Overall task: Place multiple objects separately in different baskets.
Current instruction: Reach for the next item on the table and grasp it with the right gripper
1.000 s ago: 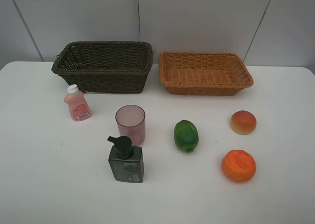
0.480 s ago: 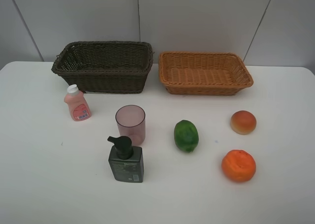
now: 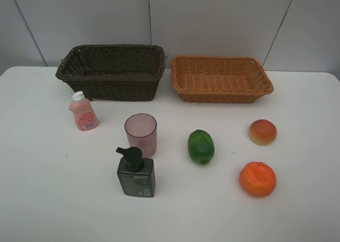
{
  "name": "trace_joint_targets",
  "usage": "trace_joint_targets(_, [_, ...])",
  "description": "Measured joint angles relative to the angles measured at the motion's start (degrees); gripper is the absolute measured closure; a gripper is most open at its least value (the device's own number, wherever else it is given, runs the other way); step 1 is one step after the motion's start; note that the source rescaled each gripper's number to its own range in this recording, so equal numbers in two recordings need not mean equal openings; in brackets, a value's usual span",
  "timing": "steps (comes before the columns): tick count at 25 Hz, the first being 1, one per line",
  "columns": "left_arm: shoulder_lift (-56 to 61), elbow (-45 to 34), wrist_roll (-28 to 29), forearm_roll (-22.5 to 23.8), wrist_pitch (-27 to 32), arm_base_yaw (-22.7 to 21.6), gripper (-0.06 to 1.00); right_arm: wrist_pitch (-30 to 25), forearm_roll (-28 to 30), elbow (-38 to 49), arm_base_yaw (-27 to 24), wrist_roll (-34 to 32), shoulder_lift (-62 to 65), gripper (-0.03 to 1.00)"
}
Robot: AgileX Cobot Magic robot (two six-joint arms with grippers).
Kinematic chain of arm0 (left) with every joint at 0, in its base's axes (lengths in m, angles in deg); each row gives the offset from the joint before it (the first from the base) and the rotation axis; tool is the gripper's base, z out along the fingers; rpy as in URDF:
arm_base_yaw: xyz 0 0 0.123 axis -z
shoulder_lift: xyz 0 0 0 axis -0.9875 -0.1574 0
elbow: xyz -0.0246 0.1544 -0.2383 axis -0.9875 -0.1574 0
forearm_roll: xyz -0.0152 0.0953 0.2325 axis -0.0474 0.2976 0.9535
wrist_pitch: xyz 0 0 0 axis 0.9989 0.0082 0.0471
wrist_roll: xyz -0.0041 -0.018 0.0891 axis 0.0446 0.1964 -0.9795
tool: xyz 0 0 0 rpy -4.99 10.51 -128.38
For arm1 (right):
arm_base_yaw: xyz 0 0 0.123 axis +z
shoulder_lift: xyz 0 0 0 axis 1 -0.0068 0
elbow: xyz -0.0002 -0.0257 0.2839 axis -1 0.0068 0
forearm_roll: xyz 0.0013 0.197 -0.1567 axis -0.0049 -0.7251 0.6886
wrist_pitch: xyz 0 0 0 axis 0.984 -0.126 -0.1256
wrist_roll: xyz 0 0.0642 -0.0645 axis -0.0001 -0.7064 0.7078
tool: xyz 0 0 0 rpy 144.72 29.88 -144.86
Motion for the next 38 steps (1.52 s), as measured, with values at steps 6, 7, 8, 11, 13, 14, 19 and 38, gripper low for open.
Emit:
trace_joint_targets(6, [0.0,0.0,0.0,0.0,0.0,0.0,0.05,0.0,0.0,0.0,0.0,0.0,0.0,0.17])
trace_joint_targets(7, [0.0,0.0,0.0,0.0,0.0,0.0,0.05,0.0,0.0,0.0,0.0,0.0,0.0,0.17])
trace_joint_targets(8, [0.0,0.0,0.0,0.0,0.0,0.0,0.05,0.0,0.0,0.0,0.0,0.0,0.0,0.17])
trace_joint_targets(11, [0.0,0.0,0.0,0.0,0.0,0.0,0.05,0.0,0.0,0.0,0.0,0.0,0.0,0.17])
trace_joint_targets(13, [0.0,0.0,0.0,0.0,0.0,0.0,0.05,0.0,0.0,0.0,0.0,0.0,0.0,0.17])
trace_joint_targets(14, [0.0,0.0,0.0,0.0,0.0,0.0,0.05,0.0,0.0,0.0,0.0,0.0,0.0,0.17])
trace_joint_targets(19, [0.0,0.0,0.0,0.0,0.0,0.0,0.05,0.0,0.0,0.0,0.0,0.0,0.0,0.17])
trace_joint_targets(38, [0.0,0.0,0.0,0.0,0.0,0.0,0.05,0.0,0.0,0.0,0.0,0.0,0.0,0.17])
